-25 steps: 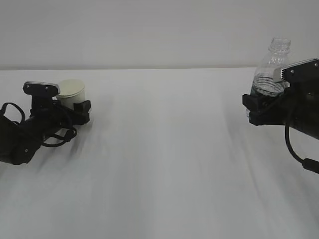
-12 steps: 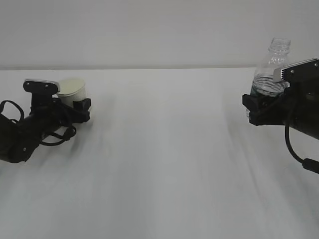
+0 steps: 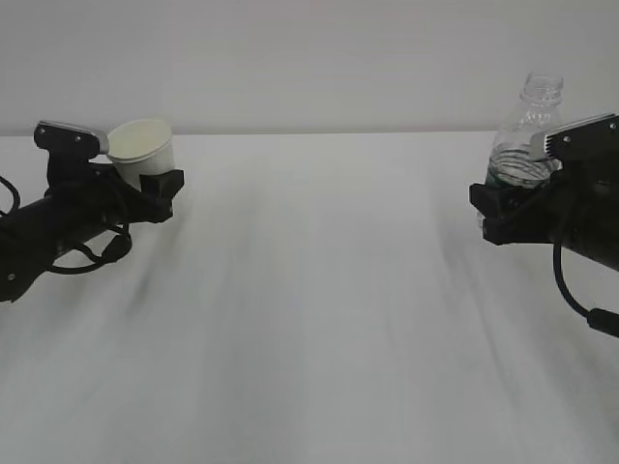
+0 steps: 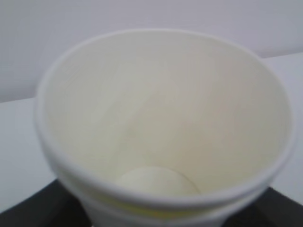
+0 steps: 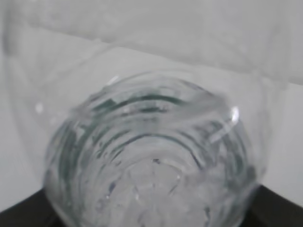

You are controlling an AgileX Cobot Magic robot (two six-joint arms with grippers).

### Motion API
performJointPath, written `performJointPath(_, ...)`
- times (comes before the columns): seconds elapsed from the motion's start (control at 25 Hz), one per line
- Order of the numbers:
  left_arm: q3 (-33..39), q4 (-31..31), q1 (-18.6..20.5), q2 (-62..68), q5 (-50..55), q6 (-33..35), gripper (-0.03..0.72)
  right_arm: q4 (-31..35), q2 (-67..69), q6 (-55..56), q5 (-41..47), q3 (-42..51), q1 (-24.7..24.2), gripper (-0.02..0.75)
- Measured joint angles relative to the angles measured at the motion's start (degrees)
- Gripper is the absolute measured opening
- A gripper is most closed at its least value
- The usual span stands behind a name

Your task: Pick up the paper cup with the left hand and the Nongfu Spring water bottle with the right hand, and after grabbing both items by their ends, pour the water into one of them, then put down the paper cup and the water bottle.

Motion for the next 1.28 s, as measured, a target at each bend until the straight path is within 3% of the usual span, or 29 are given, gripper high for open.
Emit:
performJointPath(0.2, 1.9, 6.9, 0.0, -3.1, 0.0, -4.5, 0.493, -1.8, 0.0, 0.0, 0.0, 0.0, 0.0, 0.468)
performJointPath(0.56, 2.0, 26.4, 0.0, -4.0, -3.2, -17.1, 0.489, -6.7, -0.4, 1.9, 0.0, 0.0, 0.0, 0.468)
performJointPath(0.88, 2.0, 40.3, 0.0, -4.1, -6.9, -23.7, 0.474, -10.8, -3.5, 3.7, 2.5, 0.0, 0.0, 0.468)
performJointPath(1.28, 2.0, 43.5, -4.9, -7.0, -7.2, -25.2, 0.474, -18.2, -4.9, 9.5, 4.0, 0.3, 0.0, 0.468)
